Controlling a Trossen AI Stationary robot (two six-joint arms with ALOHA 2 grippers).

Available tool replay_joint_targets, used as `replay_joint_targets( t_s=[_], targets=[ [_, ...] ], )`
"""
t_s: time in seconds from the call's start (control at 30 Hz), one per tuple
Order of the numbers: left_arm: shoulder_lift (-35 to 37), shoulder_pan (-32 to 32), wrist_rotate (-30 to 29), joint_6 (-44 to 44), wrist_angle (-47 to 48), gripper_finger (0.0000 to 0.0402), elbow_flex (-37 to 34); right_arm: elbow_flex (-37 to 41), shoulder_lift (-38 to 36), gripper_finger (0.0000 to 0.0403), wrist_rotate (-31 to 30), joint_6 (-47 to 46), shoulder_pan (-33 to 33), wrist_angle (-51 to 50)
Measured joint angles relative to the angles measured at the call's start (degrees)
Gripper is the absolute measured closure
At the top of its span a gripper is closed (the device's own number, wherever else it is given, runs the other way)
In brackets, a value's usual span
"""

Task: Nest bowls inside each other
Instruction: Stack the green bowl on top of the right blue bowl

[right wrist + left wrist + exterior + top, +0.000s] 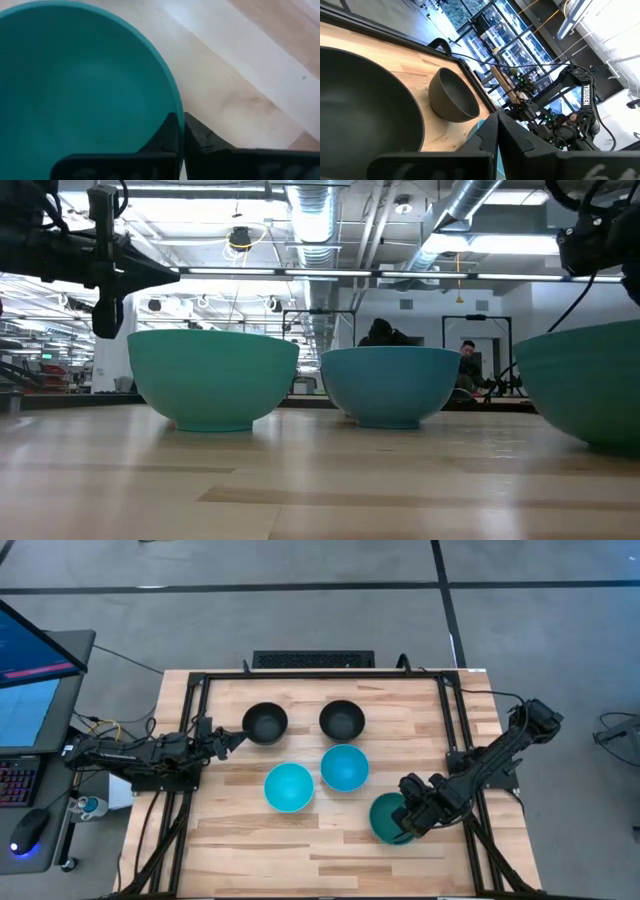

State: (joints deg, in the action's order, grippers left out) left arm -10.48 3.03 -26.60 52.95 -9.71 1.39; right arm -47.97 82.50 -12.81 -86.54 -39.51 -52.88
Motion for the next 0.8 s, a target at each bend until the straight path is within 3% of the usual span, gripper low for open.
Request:
replay_joint_targets(
  t_s=[0.17, 0.4, 0.6, 0.8],
  targets=[
    [-0.02, -0.02, -0.93, -0.17, 0.37, 0.0401, 0.00, 0.05, 0.02, 0.0377, 0.81, 1.64, 2.46, 0.70],
    [-0.01, -0.01, -1.04, -0.38, 0.37, 0.0401, 0.02, -1.81, -0.68, 0.0385, 1.47, 14.58, 12.09, 1.77],
    [0.00, -0.02, -0.89, -2.14, 0.04, 0.0401, 0.00, -3.88, -5.14, 0.0392, -0.37, 25.39, 20.64, 0.41],
    [-0.02, -0.02, -0.99, -3.04, 0.34, 0.0401, 0.02, -4.64, -9.06, 0.0391, 0.65, 29.24, 25.10, -0.62]
  ],
)
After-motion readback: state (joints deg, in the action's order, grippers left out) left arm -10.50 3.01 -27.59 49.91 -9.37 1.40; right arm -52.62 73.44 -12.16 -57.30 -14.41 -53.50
